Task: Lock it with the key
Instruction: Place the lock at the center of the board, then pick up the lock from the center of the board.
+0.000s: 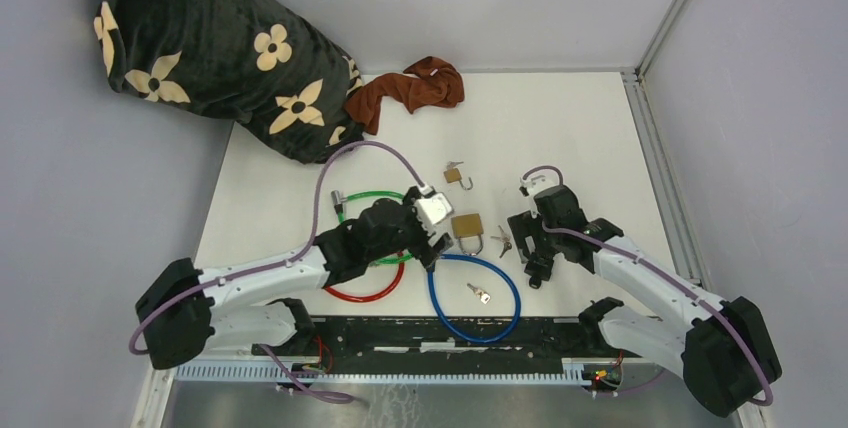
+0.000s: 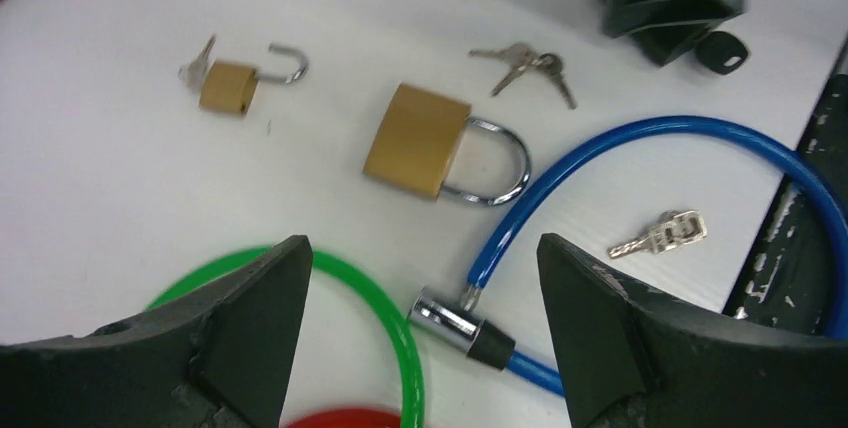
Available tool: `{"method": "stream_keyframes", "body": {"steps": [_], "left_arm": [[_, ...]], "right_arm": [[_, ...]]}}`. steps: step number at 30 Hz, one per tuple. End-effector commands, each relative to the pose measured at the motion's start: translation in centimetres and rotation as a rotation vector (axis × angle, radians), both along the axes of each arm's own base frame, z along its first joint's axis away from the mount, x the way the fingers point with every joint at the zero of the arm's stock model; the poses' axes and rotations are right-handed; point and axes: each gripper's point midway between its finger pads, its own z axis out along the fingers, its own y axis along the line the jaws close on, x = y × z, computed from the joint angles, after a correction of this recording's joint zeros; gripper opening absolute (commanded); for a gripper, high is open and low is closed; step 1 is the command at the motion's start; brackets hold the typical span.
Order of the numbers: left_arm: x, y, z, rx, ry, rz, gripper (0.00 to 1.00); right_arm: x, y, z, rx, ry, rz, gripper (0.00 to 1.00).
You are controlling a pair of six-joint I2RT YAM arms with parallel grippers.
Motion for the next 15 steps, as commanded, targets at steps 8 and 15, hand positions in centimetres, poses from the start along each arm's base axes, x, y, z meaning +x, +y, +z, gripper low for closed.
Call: {"method": "stream_keyframes", "body": {"steps": [8, 15], "left_arm": [[1.6, 8.5, 0.2, -0.475, 0.25, 0.335, 0.85], [2.1, 11.3, -0.1, -0.585, 0.276, 0.437, 0.84]], "right_arm": [[-3.5, 0.3, -2.8, 0.06, 0.137, -0.127, 0.98], [-4.3, 0.0, -3.7, -0.014, 0.165, -0.158, 0.98]]}}
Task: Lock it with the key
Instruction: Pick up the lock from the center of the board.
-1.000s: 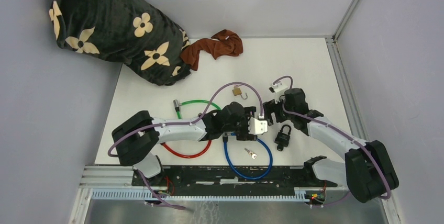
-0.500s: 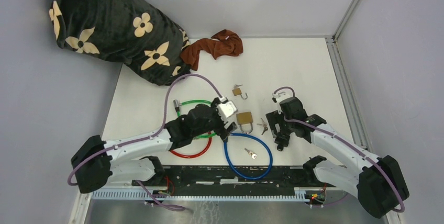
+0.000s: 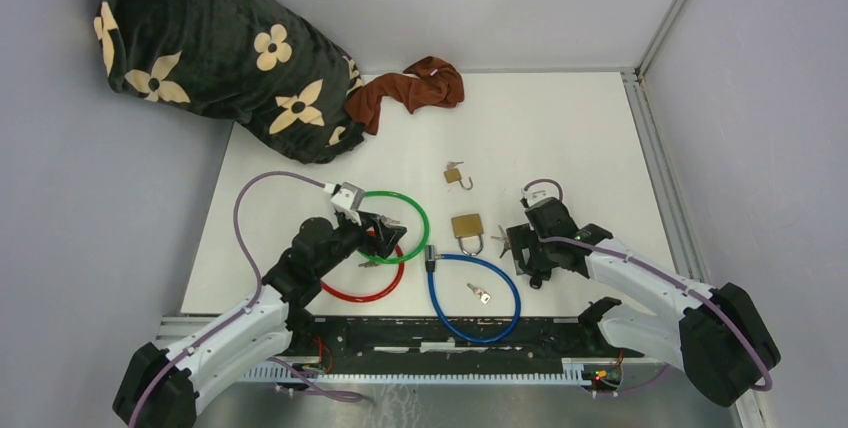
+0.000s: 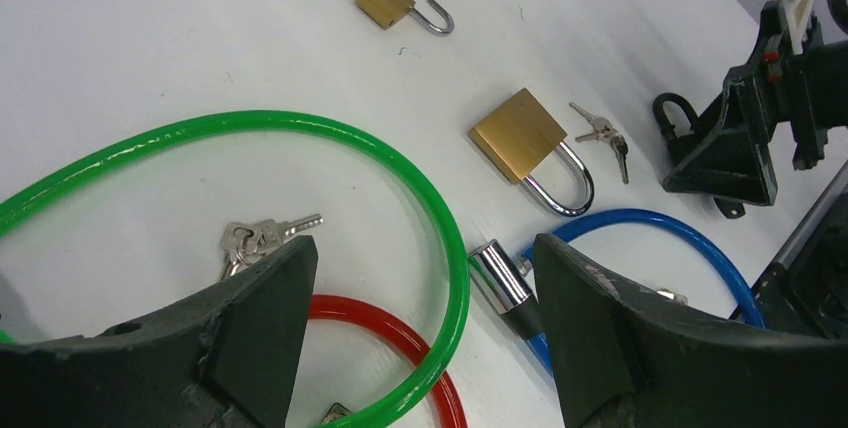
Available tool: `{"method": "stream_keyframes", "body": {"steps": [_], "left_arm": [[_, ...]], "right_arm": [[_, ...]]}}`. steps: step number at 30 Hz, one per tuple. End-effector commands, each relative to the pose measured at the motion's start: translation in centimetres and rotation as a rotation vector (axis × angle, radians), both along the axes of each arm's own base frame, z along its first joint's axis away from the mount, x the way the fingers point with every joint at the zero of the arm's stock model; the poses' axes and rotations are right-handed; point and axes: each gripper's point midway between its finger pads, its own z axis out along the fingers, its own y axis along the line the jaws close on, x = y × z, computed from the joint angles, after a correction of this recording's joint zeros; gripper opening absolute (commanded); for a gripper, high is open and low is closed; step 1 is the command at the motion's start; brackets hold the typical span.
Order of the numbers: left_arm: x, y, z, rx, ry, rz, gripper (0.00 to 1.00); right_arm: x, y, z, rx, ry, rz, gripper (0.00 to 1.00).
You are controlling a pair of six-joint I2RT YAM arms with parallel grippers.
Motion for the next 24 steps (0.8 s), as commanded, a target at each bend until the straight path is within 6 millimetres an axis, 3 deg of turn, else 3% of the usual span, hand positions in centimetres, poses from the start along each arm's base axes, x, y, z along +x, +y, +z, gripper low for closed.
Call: {"method": "stream_keyframes", "body": {"steps": [1, 8, 14, 20, 22, 23, 24], "left_arm": [[0.1, 0.0, 2.3, -0.156, -0.011, 0.023, 0.84], [0.5, 1.0, 3.0, -0.208, -0.035, 0.068, 0.84], [1.3, 2.1, 2.7, -0.204, -0.04, 0.113, 0.84], [1.1, 2.0, 3.1, -0.217, -0.054, 0.101, 0.84], [1.0, 2.0, 3.2, -0.217, -0.061, 0.097, 0.84], [1.1, 2.1, 3.2, -0.215, -0.064, 0.097, 0.84], [1.1, 2.2, 3.3, -0.214, -0.067, 0.098, 0.83]], "right_arm": [[-0.8, -0.2, -0.6, -0.037, 0.026, -0.043, 0.98], [-2.4, -0.9, -1.7, 0.0, 0.019, -0.1, 0.97], [-3.8, -0.7, -3.4, 0.051, 0.043, -0.097, 0.84], [-3.4, 0.0, -3.1, 0.088, 0.012, -0.072, 0.51], [-2.6, 0.4, -2.4, 0.101, -0.023, -0.056, 0.31], [-2.2, 0.5, -2.1, 0.101, -0.04, -0.051, 0.12], [-1.9, 0.5, -2.0, 0.098, -0.054, -0.046, 0.06]]}}
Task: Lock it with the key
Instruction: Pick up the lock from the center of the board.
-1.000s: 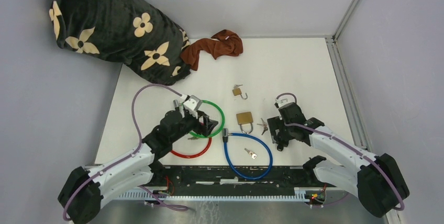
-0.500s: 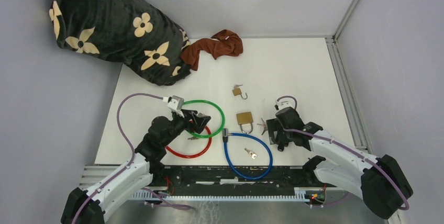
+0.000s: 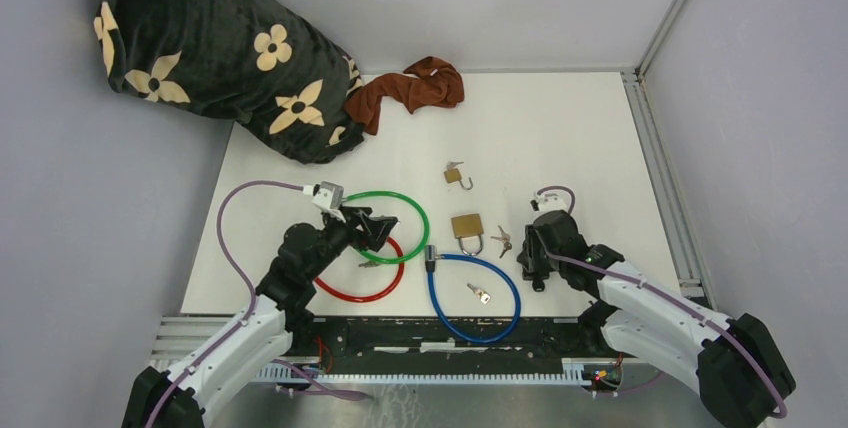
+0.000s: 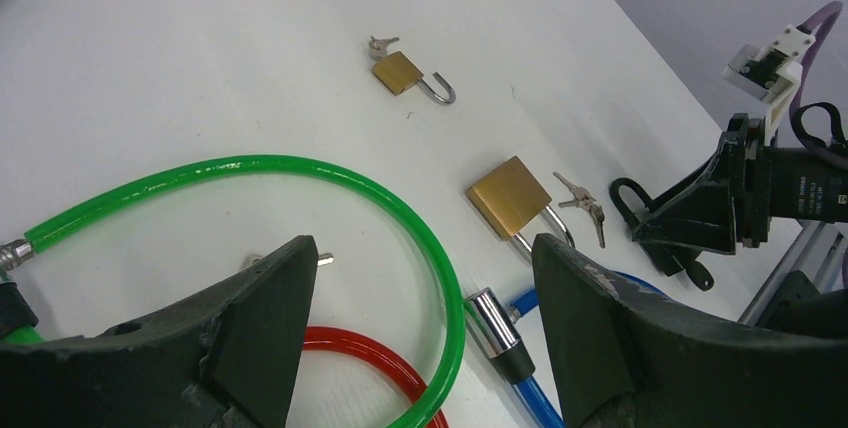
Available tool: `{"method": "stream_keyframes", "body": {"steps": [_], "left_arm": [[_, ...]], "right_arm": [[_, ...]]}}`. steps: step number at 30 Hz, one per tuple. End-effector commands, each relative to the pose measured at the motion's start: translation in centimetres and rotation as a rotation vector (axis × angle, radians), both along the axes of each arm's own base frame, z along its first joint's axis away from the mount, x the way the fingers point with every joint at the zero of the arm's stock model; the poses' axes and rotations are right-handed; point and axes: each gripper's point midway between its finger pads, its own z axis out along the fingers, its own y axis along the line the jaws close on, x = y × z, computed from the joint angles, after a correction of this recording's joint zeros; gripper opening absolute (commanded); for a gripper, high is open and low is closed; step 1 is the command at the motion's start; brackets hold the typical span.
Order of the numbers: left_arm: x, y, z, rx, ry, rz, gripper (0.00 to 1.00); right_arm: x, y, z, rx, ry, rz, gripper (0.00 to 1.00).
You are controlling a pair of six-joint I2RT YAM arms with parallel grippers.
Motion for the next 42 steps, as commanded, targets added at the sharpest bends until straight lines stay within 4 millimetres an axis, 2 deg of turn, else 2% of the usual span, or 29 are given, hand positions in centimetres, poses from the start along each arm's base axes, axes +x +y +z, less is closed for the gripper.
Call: {"method": "stream_keyframes", "body": {"steps": [1, 6, 9, 14, 21, 25, 27, 31, 33, 35, 37, 42], "left_arm": [[0.0, 0.0, 1.2, -0.053, -0.031, -0.001, 0.83], [0.2, 0.6, 1.9, -0.06, -0.06, 0.014, 0.82], [0.2, 0.5, 2.0, -0.065, -0.064, 0.005, 0.81], [-0.8, -0.7, 1.9, -0.073, -0.048, -0.081, 0.78], [-2.7, -3.7, 2.2, 0.007, -0.063, -0.329, 0.71], [-3.9, -5.2, 0.9, 0.169, -0.091, -0.522, 0.69], [-4.3, -6.2, 1.1, 0.197, -0.13, -0.612, 0.69], [-6.0, -9.1, 0.2, 0.451, -0.414, -0.888, 0.69], [-8.0, -9.6, -1.8, 0.622, -0.588, -1.085, 0.69], [-8.8, -10.2, -2.9, 0.729, -0.811, -1.212, 0.69], [-8.7, -11.3, -3.2, 0.768, -0.987, -1.262, 0.71], [-7.1, -14.4, -2.7, 0.796, -1.314, -1.243, 0.73]], "right_arm": [[-2.2, 0.2, -1.7, 0.004, 0.096, 0.053, 0.05], [-0.7, 1.1, -0.3, -0.018, 0.063, 0.134, 0.0], [0.1, 2.8, 0.9, 0.015, 0.036, 0.23, 0.0], [0.8, 5.3, 2.4, 0.06, -0.01, 0.409, 0.0], [1.0, 9.5, 5.7, 0.175, -0.141, 0.703, 0.0], [0.5, 11.3, 6.5, 0.248, -0.175, 0.814, 0.0], [0.2, 12.1, 6.8, 0.278, -0.181, 0.86, 0.0], [-0.6, 13.7, 7.9, 0.36, -0.198, 0.966, 0.0], [-1.2, 14.3, 8.2, 0.404, -0.21, 1.007, 0.0], [-1.5, 14.5, 8.0, 0.421, -0.208, 1.026, 0.0], [-1.8, 14.5, 7.5, 0.422, -0.187, 1.034, 0.0], [-2.8, 14.8, 6.9, 0.471, -0.139, 1.058, 0.0]]}}
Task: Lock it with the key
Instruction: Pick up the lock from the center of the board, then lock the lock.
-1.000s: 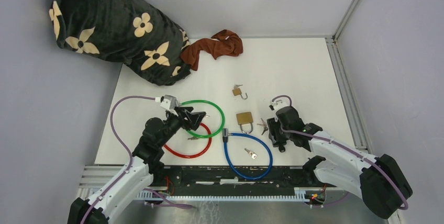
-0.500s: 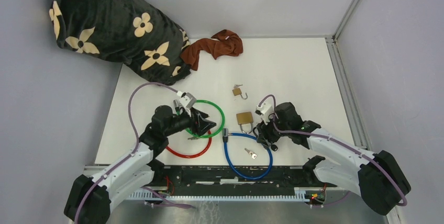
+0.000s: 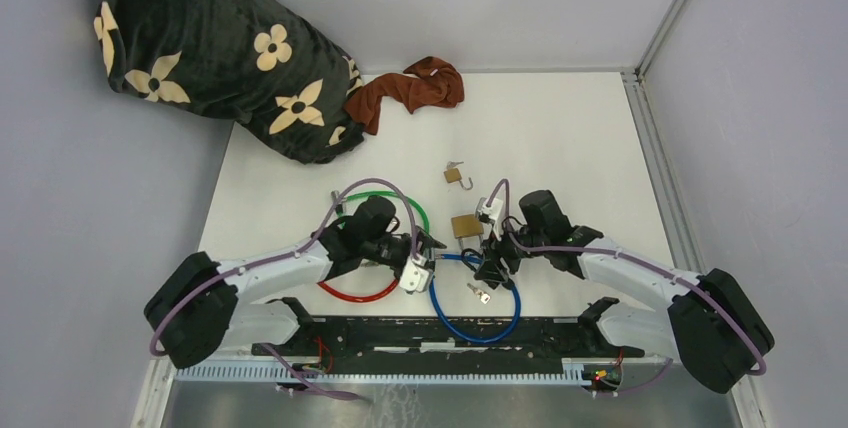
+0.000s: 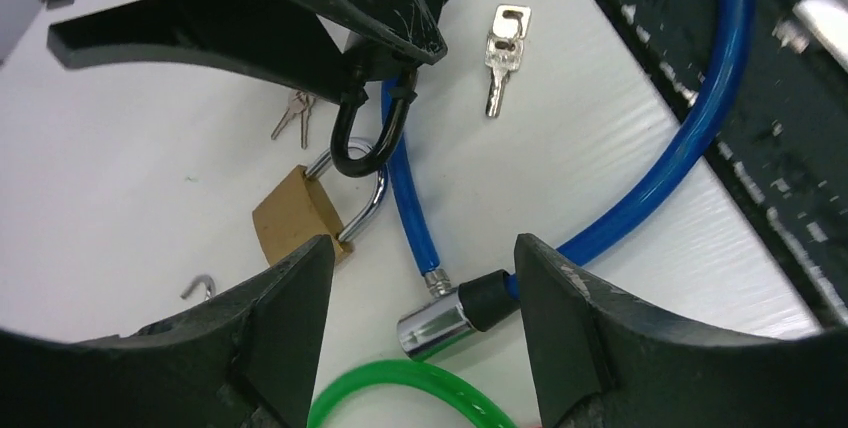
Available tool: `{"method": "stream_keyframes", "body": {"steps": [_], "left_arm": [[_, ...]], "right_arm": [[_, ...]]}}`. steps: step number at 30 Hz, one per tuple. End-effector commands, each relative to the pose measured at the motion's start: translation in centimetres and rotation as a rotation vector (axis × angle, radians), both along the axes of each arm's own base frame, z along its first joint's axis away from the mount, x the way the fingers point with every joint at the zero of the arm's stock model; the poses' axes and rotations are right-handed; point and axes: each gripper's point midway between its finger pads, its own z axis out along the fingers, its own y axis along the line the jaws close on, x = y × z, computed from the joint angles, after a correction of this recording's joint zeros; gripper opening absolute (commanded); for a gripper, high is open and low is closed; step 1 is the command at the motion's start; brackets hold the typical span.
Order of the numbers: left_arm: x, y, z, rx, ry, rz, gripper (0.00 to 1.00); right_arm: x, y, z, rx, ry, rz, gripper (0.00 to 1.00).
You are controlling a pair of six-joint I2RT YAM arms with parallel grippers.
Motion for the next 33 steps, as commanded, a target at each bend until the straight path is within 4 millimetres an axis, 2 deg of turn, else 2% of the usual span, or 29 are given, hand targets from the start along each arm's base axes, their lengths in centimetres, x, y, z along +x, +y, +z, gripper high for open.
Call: {"method": "stream_keyframes", "body": {"steps": [1, 5, 12, 15, 20, 27, 29, 32, 33], "left_arm": [[1.2, -3.1, 1.8, -0.132, -0.43, -0.269, 0.73], [0.3, -3.9, 0.3, -0.152, -0.494, -0.373, 0.73], [0.0, -5.7, 0.1, -0.211, -0.541, -0.385, 0.69], [0.2, -6.1, -0.4, -0.2, -0.536, -0.379, 0.63], [0.6, -6.3, -1.4, -0.173, -0.539, -0.381, 0.44], [0.1, -6.7, -2.2, -0.157, -0.542, -0.409, 0.41], [0.0, -6.8, -2.2, -0.155, -0.543, -0.409, 0.32], [0.3, -7.0, -1.7, -0.163, -0.567, -0.391, 0.04], [0.5, -6.9, -1.5, -0.162, -0.578, -0.383, 0.02]], "right_arm": [[0.5, 2.3, 2.9, 0.137, -0.065, 0.09, 0.0], [0.3, 2.7, 3.1, 0.154, -0.057, 0.112, 0.0], [-0.1, 3.1, 3.5, 0.171, -0.05, 0.139, 0.0], [-0.1, 3.4, 3.8, 0.178, -0.055, 0.153, 0.0], [-0.1, 3.8, 4.1, 0.185, -0.057, 0.164, 0.0], [-0.1, 4.3, 4.8, 0.214, -0.069, 0.183, 0.0], [-0.2, 4.4, 4.8, 0.215, -0.067, 0.187, 0.0], [-0.5, 4.3, 4.6, 0.212, -0.063, 0.19, 0.0], [-0.5, 4.2, 4.4, 0.209, -0.064, 0.188, 0.03]]}}
